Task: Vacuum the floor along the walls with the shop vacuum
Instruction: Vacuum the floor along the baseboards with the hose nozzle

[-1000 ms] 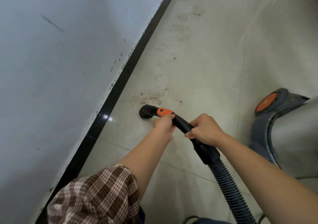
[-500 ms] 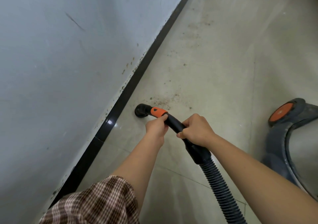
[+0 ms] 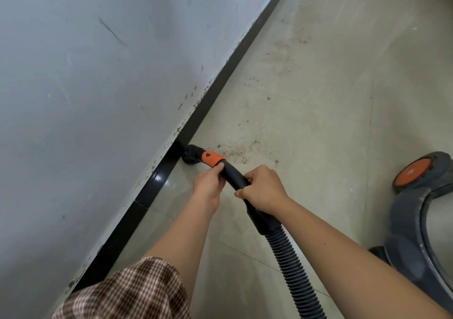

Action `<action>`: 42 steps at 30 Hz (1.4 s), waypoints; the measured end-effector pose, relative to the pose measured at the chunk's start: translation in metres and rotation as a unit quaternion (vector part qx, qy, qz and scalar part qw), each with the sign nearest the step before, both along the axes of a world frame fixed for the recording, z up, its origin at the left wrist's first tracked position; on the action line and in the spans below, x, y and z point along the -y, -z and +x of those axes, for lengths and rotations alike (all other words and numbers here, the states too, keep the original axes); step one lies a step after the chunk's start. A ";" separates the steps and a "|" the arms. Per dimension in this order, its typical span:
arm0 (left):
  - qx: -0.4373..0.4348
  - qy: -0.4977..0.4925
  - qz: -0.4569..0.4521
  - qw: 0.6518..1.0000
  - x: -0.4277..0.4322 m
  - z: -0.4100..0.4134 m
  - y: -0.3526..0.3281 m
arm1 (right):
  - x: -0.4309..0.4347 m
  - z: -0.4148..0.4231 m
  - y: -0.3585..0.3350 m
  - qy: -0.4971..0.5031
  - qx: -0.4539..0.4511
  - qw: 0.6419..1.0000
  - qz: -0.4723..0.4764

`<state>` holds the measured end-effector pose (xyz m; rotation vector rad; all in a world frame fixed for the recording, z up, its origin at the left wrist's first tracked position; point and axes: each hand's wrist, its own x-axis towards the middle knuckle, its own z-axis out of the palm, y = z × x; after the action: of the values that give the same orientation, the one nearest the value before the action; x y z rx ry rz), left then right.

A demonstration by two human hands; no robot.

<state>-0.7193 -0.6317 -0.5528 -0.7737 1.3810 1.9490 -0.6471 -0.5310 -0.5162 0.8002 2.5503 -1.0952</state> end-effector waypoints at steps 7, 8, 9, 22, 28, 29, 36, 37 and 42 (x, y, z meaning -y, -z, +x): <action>-0.002 0.009 0.004 1.000 -0.007 0.006 0.000 | -0.007 0.009 0.000 0.007 0.002 1.000 0.010; 0.000 0.014 0.003 1.000 -0.009 0.008 -0.001 | -0.009 0.011 -0.001 0.009 0.003 1.000 0.010; 0.001 0.020 0.002 1.000 -0.012 0.010 -0.002 | -0.012 0.014 -0.003 0.012 0.004 1.000 0.010; 0.032 0.050 0.013 0.998 -0.040 0.036 -0.006 | -0.037 0.048 -0.018 0.054 0.027 0.998 0.008; 0.035 0.062 0.025 0.997 -0.054 0.047 -0.010 | -0.047 0.061 -0.025 0.079 0.032 0.996 0.010; 0.036 0.063 0.029 0.997 -0.056 0.049 -0.011 | -0.049 0.063 -0.026 0.084 0.033 0.996 0.011; 0.046 0.098 0.035 0.994 -0.071 0.063 -0.010 | -0.057 0.085 -0.026 0.116 0.032 0.993 0.017; 0.045 0.102 0.037 0.993 -0.073 0.065 -0.010 | -0.059 0.087 -0.026 0.121 0.033 0.992 0.017; 0.046 0.114 0.057 0.991 -0.085 0.073 -0.012 | -0.067 0.097 -0.027 0.146 0.034 0.988 0.022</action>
<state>-0.6464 -0.5463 -0.5411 -0.6142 1.2352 1.7747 -0.5504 -0.4645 -0.4891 1.2318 2.4616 -1.0720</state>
